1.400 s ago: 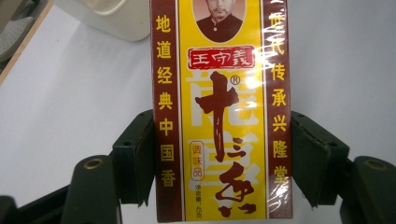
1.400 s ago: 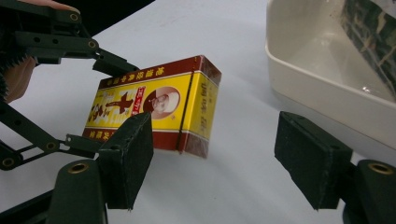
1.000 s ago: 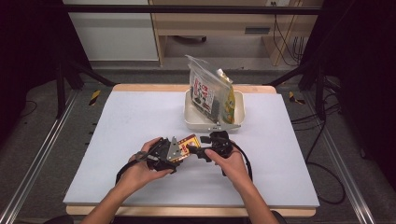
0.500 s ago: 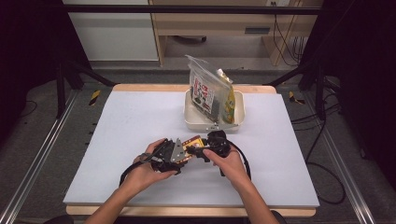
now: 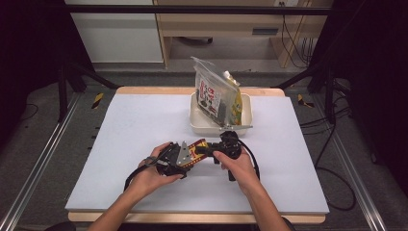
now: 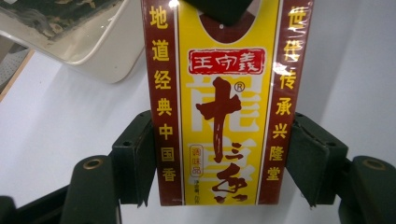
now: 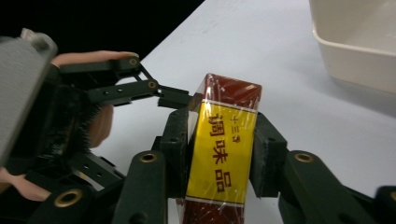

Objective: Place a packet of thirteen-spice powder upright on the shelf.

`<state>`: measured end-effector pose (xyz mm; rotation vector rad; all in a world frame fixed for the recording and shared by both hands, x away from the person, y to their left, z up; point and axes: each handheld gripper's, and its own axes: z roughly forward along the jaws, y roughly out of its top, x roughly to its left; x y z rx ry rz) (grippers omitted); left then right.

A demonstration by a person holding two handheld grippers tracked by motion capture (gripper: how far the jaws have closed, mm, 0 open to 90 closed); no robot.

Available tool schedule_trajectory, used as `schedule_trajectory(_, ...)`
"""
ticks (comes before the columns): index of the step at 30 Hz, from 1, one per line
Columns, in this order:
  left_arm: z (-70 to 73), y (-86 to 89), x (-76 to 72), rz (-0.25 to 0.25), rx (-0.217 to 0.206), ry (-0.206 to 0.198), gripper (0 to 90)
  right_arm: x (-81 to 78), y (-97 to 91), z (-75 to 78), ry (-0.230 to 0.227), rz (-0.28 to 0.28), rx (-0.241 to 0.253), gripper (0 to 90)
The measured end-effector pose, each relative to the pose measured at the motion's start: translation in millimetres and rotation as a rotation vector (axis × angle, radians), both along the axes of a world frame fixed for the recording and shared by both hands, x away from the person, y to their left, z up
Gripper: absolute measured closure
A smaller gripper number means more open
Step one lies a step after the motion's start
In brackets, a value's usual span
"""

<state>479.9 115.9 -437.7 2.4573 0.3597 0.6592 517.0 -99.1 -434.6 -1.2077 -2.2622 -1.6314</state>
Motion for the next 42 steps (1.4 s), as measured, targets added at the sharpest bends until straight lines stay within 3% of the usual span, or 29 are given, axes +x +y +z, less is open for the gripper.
schedule_trajectory(3,1.1,-0.7,0.2,0.003,-0.006,-0.009,31.7,-0.5,-0.3,3.0,0.005,-0.012,0.008,66.4)
schedule_trajectory(6,2.6,-1.2,0.9,0.013,-0.069,0.0,29.4,-2.3,-0.7,9.5,-0.012,-0.028,0.011,68.3)
schedule_trajectory(9,6.6,1.2,1.8,0.03,-0.107,0.008,18.7,-4.5,-3.3,17.1,-0.075,-0.07,-0.038,68.4)
schedule_trajectory(13,10.2,6.0,3.9,0.056,-0.119,0.018,13.0,-7.5,-11.8,26.8,-0.144,-0.135,-0.093,68.4)
schedule_trajectory(18,14.3,17.8,8.9,0.1,-0.155,0.047,10.9,-10.5,-25.9,37.8,-0.199,-0.194,-0.12,68.4)
schedule_trajectory(23,18.0,32.8,14.8,0.15,-0.167,0.048,10.7,-10.4,-37.3,42.4,-0.214,-0.234,-0.14,68.4)
schedule_trajectory(27,21.5,46.2,20.1,0.204,-0.216,0.057,9.3,-11.4,-44.0,46.2,-0.235,-0.268,-0.163,68.4)
schedule_trajectory(31,23.3,60.2,24.3,0.248,-0.239,0.063,8.1,-12.9,-49.4,51.1,-0.254,-0.292,-0.189,68.4)
schedule_trajectory(34,23.5,72.8,28.1,0.268,-0.235,0.066,7.2,-13.7,-53.3,54.5,-0.267,-0.309,-0.206,68.4)
schedule_trajectory(36,21.0,78.3,28.9,0.28,-0.273,0.09,7.1,-14.7,-55.6,56.7,-0.272,-0.319,-0.217,68.4)
schedule_trajectory(37,19.1,80.1,28.3,0.276,-0.294,0.126,7.1,-15.1,-56.7,57.9,-0.274,-0.322,-0.222,68.4)
schedule_trajectory(39,19.1,88.6,31.6,0.299,-0.254,0.062,7.1,-16.1,-59.5,59.9,-0.287,-0.333,-0.235,68.4)
schedule_trajectory(42,15.3,96.4,32.9,0.319,-0.26,0.059,6.8,-17.2,-64.6,63.3,-0.292,-0.349,-0.241,68.4)
